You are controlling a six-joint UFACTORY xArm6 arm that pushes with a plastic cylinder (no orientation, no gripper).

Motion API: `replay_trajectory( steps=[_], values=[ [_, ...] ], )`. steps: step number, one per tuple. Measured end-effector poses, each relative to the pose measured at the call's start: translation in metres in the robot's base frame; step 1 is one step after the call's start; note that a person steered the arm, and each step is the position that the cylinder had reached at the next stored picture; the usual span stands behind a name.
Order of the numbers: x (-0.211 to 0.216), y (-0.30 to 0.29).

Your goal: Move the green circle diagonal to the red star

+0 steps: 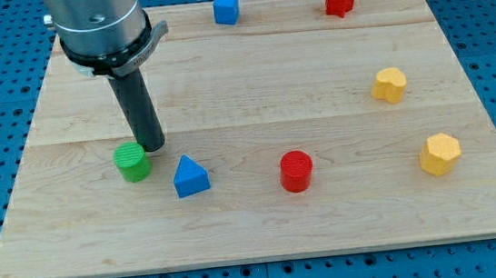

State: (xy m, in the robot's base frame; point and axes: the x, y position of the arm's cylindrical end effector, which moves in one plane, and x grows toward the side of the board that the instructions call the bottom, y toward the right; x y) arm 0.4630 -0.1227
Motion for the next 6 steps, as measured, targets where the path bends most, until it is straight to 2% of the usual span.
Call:
replay_trajectory(
  steps=[1,2,3,6],
  values=[
    [-0.013,-0.065],
    [0.009,-0.07],
    [0.012,-0.069],
    [0.079,-0.055]
  ],
)
